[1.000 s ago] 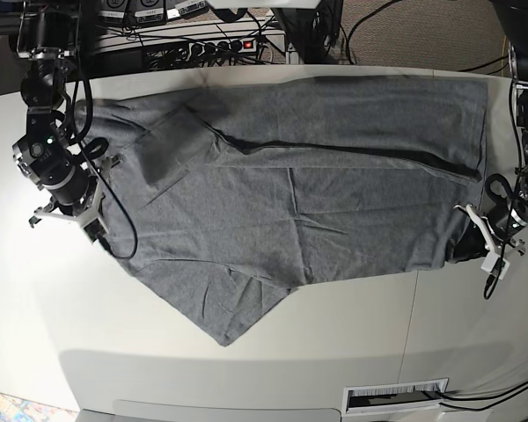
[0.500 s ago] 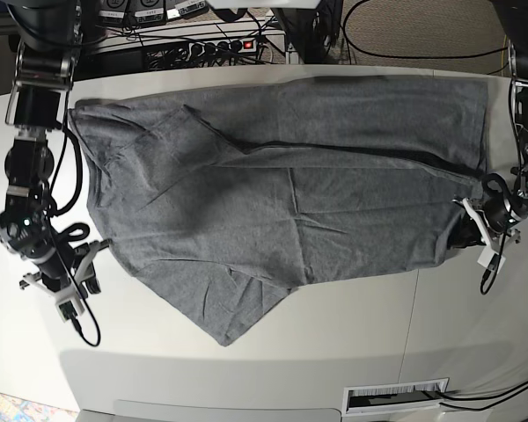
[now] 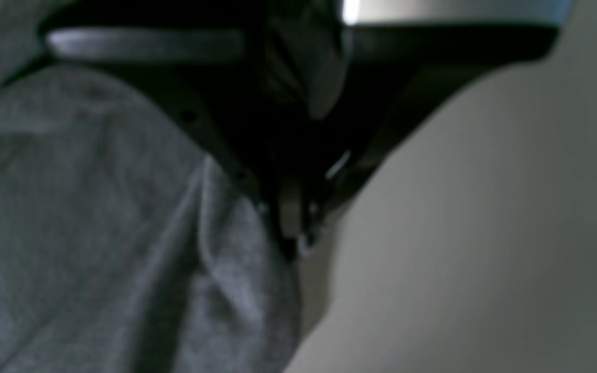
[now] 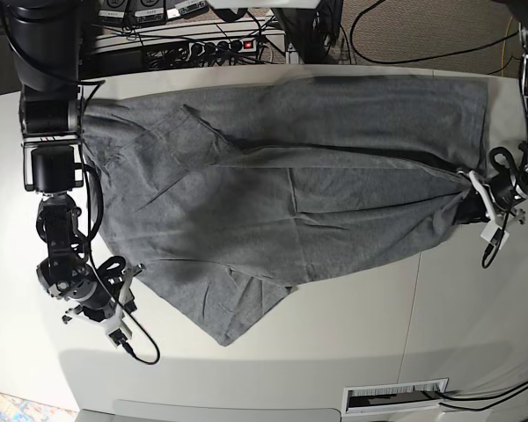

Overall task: Fold the T-shirt properly
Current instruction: 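Grasp the shirt's side edge with the right gripper and pull it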

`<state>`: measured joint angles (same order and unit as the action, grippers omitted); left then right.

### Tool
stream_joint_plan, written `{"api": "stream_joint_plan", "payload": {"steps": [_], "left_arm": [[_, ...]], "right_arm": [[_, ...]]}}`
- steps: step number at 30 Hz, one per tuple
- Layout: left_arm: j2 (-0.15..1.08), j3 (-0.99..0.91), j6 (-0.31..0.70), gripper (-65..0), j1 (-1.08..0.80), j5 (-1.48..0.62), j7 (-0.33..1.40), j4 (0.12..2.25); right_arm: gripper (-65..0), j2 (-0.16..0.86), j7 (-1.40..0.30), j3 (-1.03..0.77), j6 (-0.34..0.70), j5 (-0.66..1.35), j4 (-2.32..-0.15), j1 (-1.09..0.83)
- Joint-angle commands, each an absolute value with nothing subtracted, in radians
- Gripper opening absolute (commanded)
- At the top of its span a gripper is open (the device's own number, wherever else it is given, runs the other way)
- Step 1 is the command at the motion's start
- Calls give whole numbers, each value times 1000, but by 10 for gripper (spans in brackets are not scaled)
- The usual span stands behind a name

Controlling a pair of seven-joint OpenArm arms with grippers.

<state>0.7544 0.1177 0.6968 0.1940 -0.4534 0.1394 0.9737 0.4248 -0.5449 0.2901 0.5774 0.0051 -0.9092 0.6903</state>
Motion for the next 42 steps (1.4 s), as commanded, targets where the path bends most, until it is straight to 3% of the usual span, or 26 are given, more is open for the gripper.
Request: {"api": "stream_joint_plan", "payload": {"steps": [1, 23, 25, 27, 32, 42], "left_arm": [[786, 109, 698, -650, 205, -466, 123, 992], [804, 109, 698, -650, 180, -474, 105, 1026], [804, 109, 698, -650, 180, -473, 105, 1026], [804, 109, 698, -650, 180, -473, 105, 1026], [807, 109, 698, -650, 180, -477, 105, 1027], [868, 109, 698, -650, 179, -504, 106, 1089]], "right_arm": [[-488, 440, -506, 283, 571, 2, -908, 729], [-493, 440, -332, 283, 571, -99, -580, 708], [-543, 440, -339, 283, 571, -99, -574, 694], [-650, 440, -353, 283, 571, -98, -574, 686], [-650, 441, -424, 283, 570, -88, -612, 687], [-650, 477, -733, 281, 570, 183, -890, 682]]}}
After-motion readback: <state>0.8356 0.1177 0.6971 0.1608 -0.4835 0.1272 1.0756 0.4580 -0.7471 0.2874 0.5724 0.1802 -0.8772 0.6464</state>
